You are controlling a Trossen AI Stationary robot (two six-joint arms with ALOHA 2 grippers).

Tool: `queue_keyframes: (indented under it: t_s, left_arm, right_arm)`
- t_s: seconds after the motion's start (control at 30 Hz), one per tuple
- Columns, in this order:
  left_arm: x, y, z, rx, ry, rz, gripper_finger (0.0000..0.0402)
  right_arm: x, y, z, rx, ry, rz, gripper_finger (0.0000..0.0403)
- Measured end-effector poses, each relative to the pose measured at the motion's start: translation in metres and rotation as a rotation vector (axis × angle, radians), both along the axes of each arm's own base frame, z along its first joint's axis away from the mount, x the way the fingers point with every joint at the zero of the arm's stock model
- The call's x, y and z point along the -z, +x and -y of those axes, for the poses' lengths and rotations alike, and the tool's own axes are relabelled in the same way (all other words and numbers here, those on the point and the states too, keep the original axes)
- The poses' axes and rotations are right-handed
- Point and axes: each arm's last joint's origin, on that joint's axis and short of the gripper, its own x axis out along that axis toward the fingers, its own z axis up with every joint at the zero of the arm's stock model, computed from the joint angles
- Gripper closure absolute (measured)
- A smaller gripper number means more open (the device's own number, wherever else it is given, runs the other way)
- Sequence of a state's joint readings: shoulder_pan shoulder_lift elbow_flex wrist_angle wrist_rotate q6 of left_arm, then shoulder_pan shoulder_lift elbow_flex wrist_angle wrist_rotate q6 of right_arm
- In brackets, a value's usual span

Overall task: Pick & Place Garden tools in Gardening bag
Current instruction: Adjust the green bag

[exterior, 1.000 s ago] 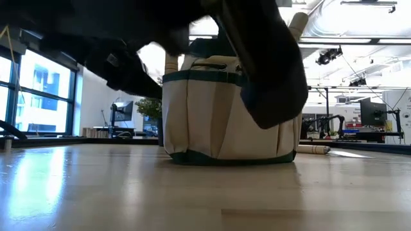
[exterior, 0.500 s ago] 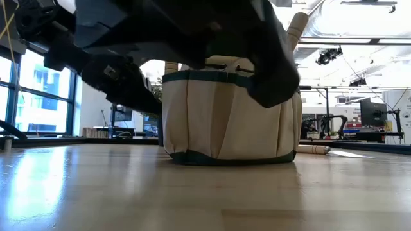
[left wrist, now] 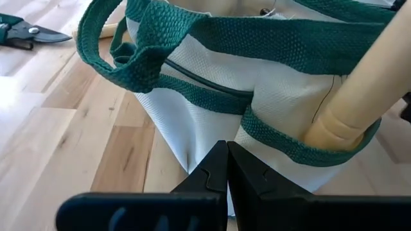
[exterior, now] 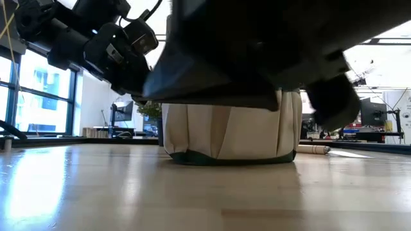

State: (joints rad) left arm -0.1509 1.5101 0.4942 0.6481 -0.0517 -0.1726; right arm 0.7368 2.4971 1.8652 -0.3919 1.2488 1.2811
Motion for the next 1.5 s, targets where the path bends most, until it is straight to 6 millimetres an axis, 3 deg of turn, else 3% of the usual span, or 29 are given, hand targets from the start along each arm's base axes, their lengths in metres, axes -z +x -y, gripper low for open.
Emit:
queue_keyframes:
  t_s: [0.5, 0.93, 1.3, 1.5]
  left_arm:
    - [0.001, -0.001, 0.018, 0.043, -0.053, 0.016, 0.0401]
    - [0.014, 0.022, 0.035, 0.096, -0.084, -0.003, 0.0401]
    - [0.018, 0.034, 0.063, 0.164, -0.095, -0.021, 0.0401]
    - [0.01, 0.036, 0.079, 0.211, -0.104, 0.01, 0.0401]
  right_arm:
    - [-0.006, -0.034, 0.024, 0.109, 0.058, -0.23, 0.04]
    - [-0.01, -0.064, 0.047, 0.338, 0.065, -0.392, 0.04]
    - [-0.014, -0.075, 0.053, 0.419, 0.03, -0.49, 0.04]
    - [-0.013, -0.077, 0.052, 0.426, 0.049, -0.551, 0.04]
